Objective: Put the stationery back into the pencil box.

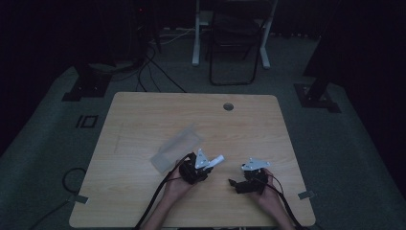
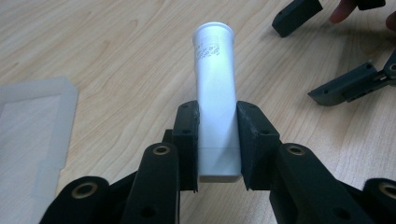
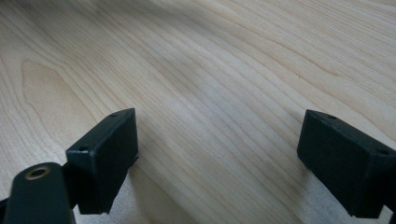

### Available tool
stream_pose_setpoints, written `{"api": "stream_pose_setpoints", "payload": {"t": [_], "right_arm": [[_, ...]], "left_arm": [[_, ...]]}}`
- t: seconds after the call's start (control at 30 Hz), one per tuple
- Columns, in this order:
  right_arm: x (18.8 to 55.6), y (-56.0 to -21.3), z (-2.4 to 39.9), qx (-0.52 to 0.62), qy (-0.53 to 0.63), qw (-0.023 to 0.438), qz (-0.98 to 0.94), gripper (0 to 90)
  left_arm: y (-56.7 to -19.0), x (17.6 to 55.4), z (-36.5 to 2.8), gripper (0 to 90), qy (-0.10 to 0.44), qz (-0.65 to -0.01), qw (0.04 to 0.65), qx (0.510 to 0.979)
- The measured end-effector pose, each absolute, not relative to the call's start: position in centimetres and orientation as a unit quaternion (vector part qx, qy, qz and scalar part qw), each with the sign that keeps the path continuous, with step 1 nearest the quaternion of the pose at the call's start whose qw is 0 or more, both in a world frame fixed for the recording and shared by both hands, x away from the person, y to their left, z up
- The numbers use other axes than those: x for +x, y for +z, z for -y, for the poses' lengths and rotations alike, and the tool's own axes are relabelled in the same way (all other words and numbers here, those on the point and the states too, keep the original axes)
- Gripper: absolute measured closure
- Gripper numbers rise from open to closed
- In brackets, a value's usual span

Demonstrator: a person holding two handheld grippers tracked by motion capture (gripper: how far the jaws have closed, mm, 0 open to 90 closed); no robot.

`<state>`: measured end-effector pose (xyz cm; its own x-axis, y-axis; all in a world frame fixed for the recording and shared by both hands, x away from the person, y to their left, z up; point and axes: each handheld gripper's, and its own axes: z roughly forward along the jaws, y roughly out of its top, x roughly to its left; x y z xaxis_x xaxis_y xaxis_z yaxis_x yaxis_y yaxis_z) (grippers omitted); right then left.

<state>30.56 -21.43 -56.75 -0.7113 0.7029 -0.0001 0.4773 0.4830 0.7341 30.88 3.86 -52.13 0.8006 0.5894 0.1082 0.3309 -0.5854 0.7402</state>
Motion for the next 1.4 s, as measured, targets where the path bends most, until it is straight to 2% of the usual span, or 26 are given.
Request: {"api": "stream_pose_setpoints", "payload": {"t": [1.4], "right_arm": [[30.6, -56.7, 21.4, 0.347, 0.37, 0.153, -0.848, 12.3]], "left_arm": [[-49.6, 31.1, -5.8, 71.3, 0.207, -0.272, 0.387, 0.856]]}}
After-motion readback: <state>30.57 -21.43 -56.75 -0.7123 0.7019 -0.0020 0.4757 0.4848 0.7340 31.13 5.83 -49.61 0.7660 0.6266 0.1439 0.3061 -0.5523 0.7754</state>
